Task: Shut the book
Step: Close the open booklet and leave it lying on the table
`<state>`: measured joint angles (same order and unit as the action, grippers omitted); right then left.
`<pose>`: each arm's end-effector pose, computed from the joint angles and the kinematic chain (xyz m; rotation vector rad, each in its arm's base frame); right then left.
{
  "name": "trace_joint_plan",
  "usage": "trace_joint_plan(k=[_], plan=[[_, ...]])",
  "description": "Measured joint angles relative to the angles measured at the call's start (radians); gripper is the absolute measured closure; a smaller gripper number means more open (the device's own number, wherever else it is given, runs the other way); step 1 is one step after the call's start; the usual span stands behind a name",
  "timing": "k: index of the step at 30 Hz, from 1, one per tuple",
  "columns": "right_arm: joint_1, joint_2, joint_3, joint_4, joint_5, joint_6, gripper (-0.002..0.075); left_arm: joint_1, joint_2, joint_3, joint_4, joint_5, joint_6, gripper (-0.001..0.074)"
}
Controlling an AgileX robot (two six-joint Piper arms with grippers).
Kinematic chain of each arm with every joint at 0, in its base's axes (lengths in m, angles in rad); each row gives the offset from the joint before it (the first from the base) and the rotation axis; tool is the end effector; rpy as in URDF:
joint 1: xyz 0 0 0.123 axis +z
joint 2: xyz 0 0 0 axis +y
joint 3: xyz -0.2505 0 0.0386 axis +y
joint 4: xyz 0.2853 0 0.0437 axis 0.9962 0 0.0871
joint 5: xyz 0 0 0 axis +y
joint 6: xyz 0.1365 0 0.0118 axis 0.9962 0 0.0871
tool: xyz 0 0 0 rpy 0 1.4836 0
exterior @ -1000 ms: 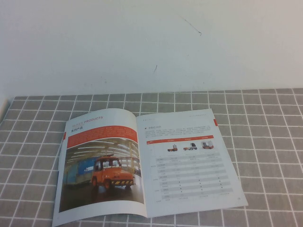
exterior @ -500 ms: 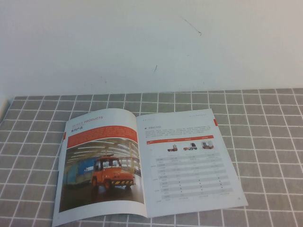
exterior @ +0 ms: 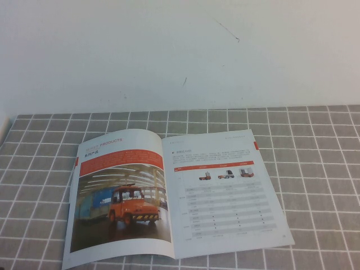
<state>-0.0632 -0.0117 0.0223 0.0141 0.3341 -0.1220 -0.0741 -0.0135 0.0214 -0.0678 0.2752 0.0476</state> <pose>0.1670 -0.0099 0.1643 -0.0449 1.8293 -0.1168 0.1683 -0.0150 0.1729 0.0632 1.7657 -0.0828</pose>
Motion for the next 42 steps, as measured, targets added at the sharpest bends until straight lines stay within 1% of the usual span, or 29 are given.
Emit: trace_joint_plan(k=[4,6,9,16,19,21,26,30,37,42], plan=[[0.000,0.000,0.006,0.000,-0.072,0.000,0.0729,0.000,0.000,0.000,0.004,-0.069,0.010,0.0738],[0.000,0.000,0.006,0.000,-0.158,0.000,0.0729,0.000,0.000,0.000,0.007,-0.138,0.010,0.0738],[0.000,0.000,0.006,0.000,-0.320,0.000,0.0729,0.000,0.000,0.000,0.017,-0.298,0.017,0.0738],[0.000,0.000,0.006,0.000,-0.758,0.000,0.0729,0.000,0.000,0.000,0.026,-0.782,0.025,0.0738],[0.000,0.000,0.006,0.000,-0.885,0.000,0.0729,0.000,0.000,0.000,0.026,-0.911,0.025,0.0738],[0.000,0.000,0.006,0.000,-0.949,0.000,0.0729,0.000,0.000,0.000,0.026,-0.964,0.025,0.0738],[0.000,0.000,0.006,0.040,-0.989,0.000,0.0729,0.000,0.000,0.000,0.026,-1.030,0.028,0.0738],[0.000,0.000,0.006,0.054,-1.007,0.000,0.0729,0.000,0.000,0.000,0.026,-1.033,0.039,0.0738],[0.000,0.000,0.006,0.073,-1.104,0.008,0.0729,0.000,0.000,0.000,0.026,-1.037,0.043,0.0738],[0.000,0.000,0.006,0.073,-1.083,0.022,0.0729,0.000,0.000,0.000,0.026,-1.029,0.043,0.0738]])
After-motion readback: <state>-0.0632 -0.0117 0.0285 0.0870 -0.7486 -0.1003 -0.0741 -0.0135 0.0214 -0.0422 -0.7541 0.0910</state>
